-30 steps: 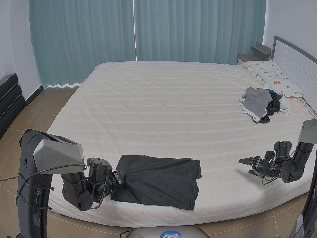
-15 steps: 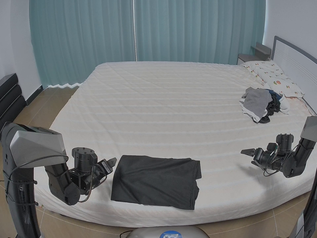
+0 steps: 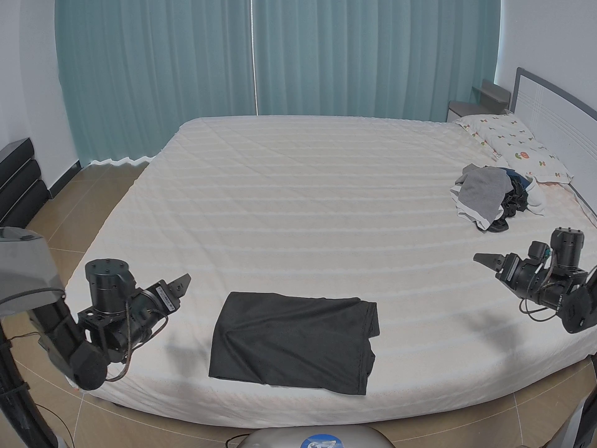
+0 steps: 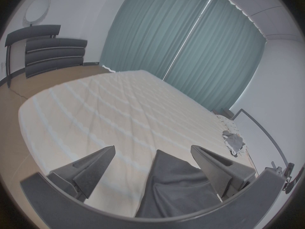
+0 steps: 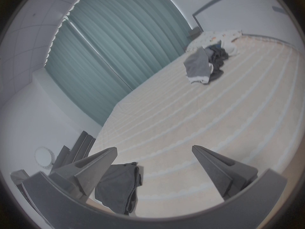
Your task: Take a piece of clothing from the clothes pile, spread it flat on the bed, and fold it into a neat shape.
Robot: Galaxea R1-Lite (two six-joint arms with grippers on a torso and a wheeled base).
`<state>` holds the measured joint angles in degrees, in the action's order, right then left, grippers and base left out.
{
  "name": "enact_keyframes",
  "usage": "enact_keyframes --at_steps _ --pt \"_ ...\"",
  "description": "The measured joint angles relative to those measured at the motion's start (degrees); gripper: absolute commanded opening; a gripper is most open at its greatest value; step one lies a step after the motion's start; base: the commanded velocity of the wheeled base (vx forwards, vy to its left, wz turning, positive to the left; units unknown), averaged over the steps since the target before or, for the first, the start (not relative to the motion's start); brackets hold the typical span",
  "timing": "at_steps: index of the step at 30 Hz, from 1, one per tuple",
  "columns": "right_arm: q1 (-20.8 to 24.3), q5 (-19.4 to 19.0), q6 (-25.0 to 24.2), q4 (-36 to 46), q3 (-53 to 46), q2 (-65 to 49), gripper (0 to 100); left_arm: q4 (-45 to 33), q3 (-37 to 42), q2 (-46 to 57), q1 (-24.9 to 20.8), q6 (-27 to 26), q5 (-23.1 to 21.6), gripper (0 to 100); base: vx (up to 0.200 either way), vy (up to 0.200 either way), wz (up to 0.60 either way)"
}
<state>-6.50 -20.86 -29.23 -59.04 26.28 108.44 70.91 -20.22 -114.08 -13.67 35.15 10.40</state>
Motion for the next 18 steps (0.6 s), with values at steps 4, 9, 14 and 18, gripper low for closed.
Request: enact_keyframes --at_steps 4,9,14,18 --pt "-1.00 0.12 3.62 0.83 -5.29 -9.20 100 0.00 5.35 9.07 0.27 -2.94 -0.06 100 0.000 0.000 0.00" --pt "-2.84 0.00 7.80 2.04 -11.07 -20.48 100 -0.49 11.69 21.44 0.30 -6.08 -0.04 100 0.000 0.000 0.00" --pt "-3.86 -0.54 11.72 6.19 -15.31 -32.48 100 -5.72 15.79 34.80 0.39 -9.26 0.44 100 0.000 0.000 0.00" --pt "-4.11 -2.01 13.78 13.19 -16.94 -42.20 100 -14.80 17.29 46.17 0.61 -12.08 0.73 100 0.000 0.000 0.00"
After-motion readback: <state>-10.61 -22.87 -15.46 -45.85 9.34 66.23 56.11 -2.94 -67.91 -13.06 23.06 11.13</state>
